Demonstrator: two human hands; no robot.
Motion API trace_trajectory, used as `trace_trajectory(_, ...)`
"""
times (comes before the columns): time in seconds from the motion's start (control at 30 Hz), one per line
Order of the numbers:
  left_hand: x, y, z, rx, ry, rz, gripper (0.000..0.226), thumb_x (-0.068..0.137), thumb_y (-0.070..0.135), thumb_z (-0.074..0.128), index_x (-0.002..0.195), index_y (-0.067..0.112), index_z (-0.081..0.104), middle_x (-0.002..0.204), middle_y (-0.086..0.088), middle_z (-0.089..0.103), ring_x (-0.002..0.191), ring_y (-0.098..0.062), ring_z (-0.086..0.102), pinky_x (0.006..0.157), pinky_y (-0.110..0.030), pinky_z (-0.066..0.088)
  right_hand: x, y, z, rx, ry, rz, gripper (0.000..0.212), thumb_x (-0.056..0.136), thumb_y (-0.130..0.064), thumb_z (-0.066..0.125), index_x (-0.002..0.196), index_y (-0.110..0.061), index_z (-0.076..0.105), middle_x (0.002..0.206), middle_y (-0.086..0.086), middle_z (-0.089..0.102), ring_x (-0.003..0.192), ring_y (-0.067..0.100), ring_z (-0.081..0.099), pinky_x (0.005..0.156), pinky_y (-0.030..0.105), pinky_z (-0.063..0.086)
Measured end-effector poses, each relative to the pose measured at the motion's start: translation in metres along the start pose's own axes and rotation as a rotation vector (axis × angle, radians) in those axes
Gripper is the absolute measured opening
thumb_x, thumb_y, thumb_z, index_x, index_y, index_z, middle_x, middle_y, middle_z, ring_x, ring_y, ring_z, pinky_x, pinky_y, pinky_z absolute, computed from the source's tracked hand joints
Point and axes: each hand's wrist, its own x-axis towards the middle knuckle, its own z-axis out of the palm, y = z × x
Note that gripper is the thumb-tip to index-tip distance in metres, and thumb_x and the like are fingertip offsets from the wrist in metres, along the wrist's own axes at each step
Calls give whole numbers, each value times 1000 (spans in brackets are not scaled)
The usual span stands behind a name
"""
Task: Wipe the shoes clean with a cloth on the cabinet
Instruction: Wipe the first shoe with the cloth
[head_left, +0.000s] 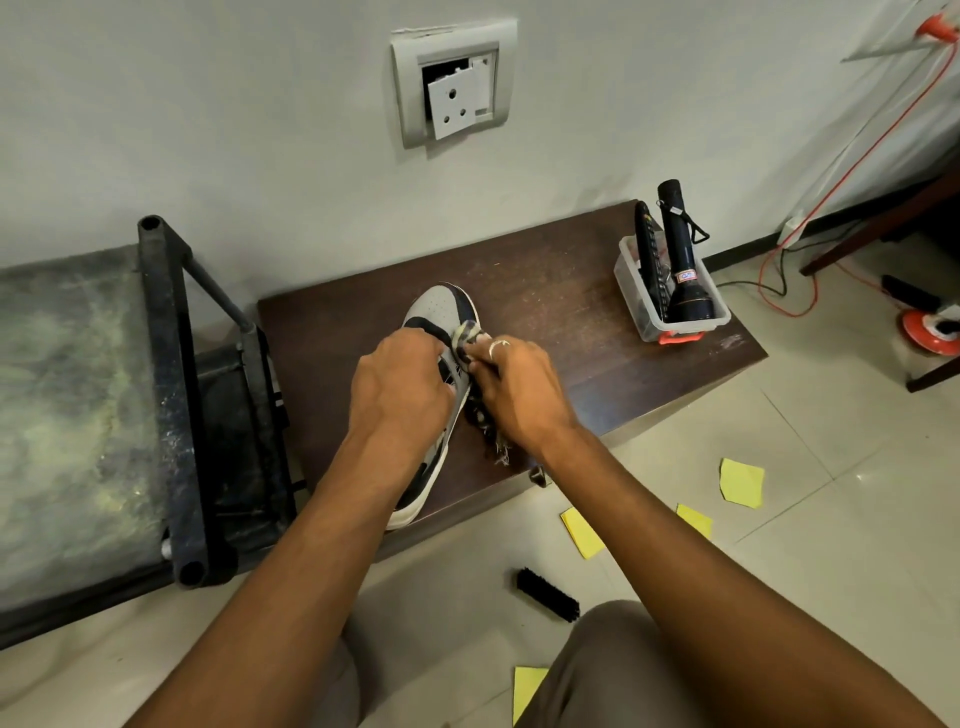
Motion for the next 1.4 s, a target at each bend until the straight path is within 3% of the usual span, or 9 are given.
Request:
trace_trajectory(0.17,-2,2,-3,-1,-24,3,24,90,17,74,114,18,72,114,-5,71,104,-26,68,86,-36,53,1,1,2,-51,17,-18,25,100,-19,56,117,-31,69,104,-6,66,91,11,59,78,34,57)
trace_trajectory(0.4,-6,6,-10,-9,-28,6,34,92,14,73,125,19,69,123,-4,70,111,-25,66,90,-36,51,48,-15,-4,-201,42,-6,18,97,-6,60,106,-14,74,104,5,65,89,19,43,75,40,52)
trace_trajectory(0.5,-6,7,-10,-29,-28,-21,31,91,15,73,122,15,69,120,-7,70,108,-28,66,89,-38,51,31,-12,-4,-101,-18,-6,21,100,-11,59,111,-18,76,110,4,69,96,23,55,83,40,54)
trace_trajectory(0.63,-6,6,-11,-67,-37,-53,37,89,15,74,125,13,67,121,-8,68,111,-29,64,91,-38,49,2,-17,-16,167,-120,68,26,101,-14,61,123,-16,74,118,3,74,107,14,67,89,20,50)
trace_trajectory(0.73,-6,4,-11,-96,-29,-67,46,91,14,72,136,17,62,132,-6,65,120,-27,61,98,-37,47,-16,-22,-19,296,-181,91,25,101,-16,61,123,-17,74,114,0,75,100,8,69,89,25,57)
trace_trajectory(0.93,-10,6,-16,-140,-59,-85,35,92,2,64,122,19,70,114,-6,70,107,-28,63,82,-32,42,-2,-22,4,-33,25,-55,36,98,-8,59,125,-28,70,117,-3,69,99,17,55,79,38,55)
trace_trajectory(1.03,-12,6,-18,-156,-58,-89,42,92,2,64,129,22,67,121,-6,69,109,-28,64,88,-34,48,12,-29,5,-152,31,-11,39,96,-2,59,126,-25,69,122,0,66,99,18,46,74,35,51)
trace_trajectory(1.23,-14,8,-18,-173,-52,-89,33,95,3,59,125,14,68,117,-8,69,99,-26,62,80,-30,41,-5,-21,2,-17,-25,-35,33,99,-12,58,124,-28,73,111,-1,72,100,19,60,84,38,57)
trace_trajectory(1.4,-16,13,-21,-140,-60,-109,43,95,0,56,135,12,62,131,-12,65,121,-32,60,101,-40,46,-36,-20,-18,192,-223,19,25,102,-15,62,123,-19,75,111,-5,73,99,5,65,78,10,47)
